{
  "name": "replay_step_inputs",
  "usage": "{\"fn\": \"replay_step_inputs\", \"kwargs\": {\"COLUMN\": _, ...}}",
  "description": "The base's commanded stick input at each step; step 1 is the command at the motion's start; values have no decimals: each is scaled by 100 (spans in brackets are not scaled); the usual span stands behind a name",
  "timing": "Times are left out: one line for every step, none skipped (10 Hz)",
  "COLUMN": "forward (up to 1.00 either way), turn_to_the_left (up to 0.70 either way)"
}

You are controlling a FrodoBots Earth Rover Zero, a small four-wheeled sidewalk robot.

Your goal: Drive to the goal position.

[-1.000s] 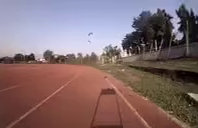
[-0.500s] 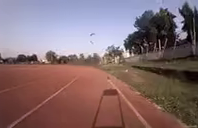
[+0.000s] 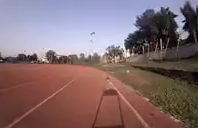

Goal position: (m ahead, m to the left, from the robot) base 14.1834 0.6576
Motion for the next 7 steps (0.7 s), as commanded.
{"fn": "replay_step_inputs", "kwargs": {"forward": 70, "turn_to_the_left": 0}}
{"fn": "replay_step_inputs", "kwargs": {"forward": 70, "turn_to_the_left": 0}}
{"fn": "replay_step_inputs", "kwargs": {"forward": 70, "turn_to_the_left": 0}}
{"fn": "replay_step_inputs", "kwargs": {"forward": 70, "turn_to_the_left": 0}}
{"fn": "replay_step_inputs", "kwargs": {"forward": 70, "turn_to_the_left": 0}}
{"fn": "replay_step_inputs", "kwargs": {"forward": 70, "turn_to_the_left": 0}}
{"fn": "replay_step_inputs", "kwargs": {"forward": 70, "turn_to_the_left": 0}}
